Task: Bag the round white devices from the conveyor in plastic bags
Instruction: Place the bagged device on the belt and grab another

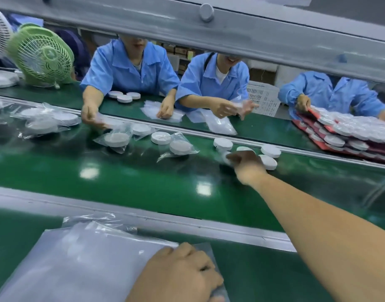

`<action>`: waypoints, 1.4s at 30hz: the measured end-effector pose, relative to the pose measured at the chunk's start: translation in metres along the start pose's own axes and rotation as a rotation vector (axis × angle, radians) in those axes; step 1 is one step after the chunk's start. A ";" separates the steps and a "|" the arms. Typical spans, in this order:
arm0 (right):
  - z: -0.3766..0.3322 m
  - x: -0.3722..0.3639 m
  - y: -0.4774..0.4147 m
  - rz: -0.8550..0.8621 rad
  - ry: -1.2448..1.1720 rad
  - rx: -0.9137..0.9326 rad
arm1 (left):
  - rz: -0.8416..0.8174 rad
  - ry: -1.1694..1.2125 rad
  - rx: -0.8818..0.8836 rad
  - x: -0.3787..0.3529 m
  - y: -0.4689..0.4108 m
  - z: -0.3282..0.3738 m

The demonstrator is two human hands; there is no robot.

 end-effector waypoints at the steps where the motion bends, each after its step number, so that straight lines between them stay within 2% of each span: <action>1: -0.001 -0.009 0.000 -0.070 -0.077 -0.007 | 0.044 0.004 0.000 0.000 0.002 0.001; 4: -0.007 -0.009 0.023 -0.054 -0.331 0.075 | 0.086 -0.012 -0.016 -0.002 0.008 0.001; 6: 0.010 0.001 0.045 -0.057 -0.176 0.065 | 0.129 -0.019 -0.009 -0.001 0.012 0.002; 8: 0.052 0.012 0.076 -0.130 0.243 -0.076 | 0.175 -0.006 -0.036 0.004 0.013 0.001; 10: 0.101 0.025 0.106 -0.155 0.497 -0.180 | 0.205 0.015 -0.052 0.003 0.014 0.003; 13: 0.139 0.047 0.138 -0.088 0.303 -0.135 | 0.200 0.031 -0.008 -0.002 0.012 0.006; 16: 0.131 0.057 0.153 0.024 0.230 0.040 | 0.256 0.136 0.078 -0.002 0.017 0.003; 18: 0.098 0.058 0.171 0.085 0.156 0.228 | 0.297 0.196 0.122 0.001 0.019 0.000; 19: 0.076 0.058 0.184 0.101 0.144 0.363 | 0.315 0.236 0.136 0.002 0.020 -0.002; 22: 0.027 0.043 0.226 0.157 0.305 0.828 | 0.409 0.363 0.170 0.008 0.024 -0.007; 24: 0.013 0.032 0.246 0.151 0.282 0.894 | 0.457 0.428 0.189 0.011 0.026 -0.007; 27: 0.000 0.023 0.262 0.106 0.129 0.891 | 0.489 0.462 0.225 0.013 0.029 -0.005; 30: -0.010 0.021 0.268 0.220 -0.128 0.887 | 0.488 0.565 0.171 0.015 0.031 -0.002; 32: -0.014 0.022 0.267 0.254 -0.386 0.730 | 0.345 0.873 0.102 0.009 0.028 0.002; 33: -0.014 0.021 0.267 0.237 -0.534 0.620 | 0.260 1.017 0.098 0.004 0.027 0.004; 34: -0.014 0.017 0.266 0.180 -0.645 0.524 | 0.248 1.080 0.110 0.000 0.027 0.005; 35: -0.015 0.012 0.265 0.096 -0.677 0.465 | 0.325 1.076 0.135 -0.001 0.026 0.005; 38: -0.025 -0.003 0.260 -0.257 -0.659 0.374 | 0.700 1.113 0.192 0.009 0.024 -0.002; 39: -0.028 -0.006 0.258 -0.332 -0.698 0.337 | 0.765 1.151 0.189 0.011 0.022 -0.003; 40: -0.032 -0.005 0.253 -0.351 -0.728 0.318 | 0.796 1.189 0.183 0.012 0.020 -0.003; 42: -0.040 0.002 0.235 -0.262 -0.692 0.324 | 0.785 1.180 0.187 0.013 0.018 -0.002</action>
Point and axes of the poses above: each hand's wrist, its own y-axis away from the middle knuckle, its own x-axis out of the back of the hand, z = x × y, the point moved 4 cm from there along -y, towards the middle knuckle, and after that the axes turned 4 degrees about -z, right-handed, at the moved point
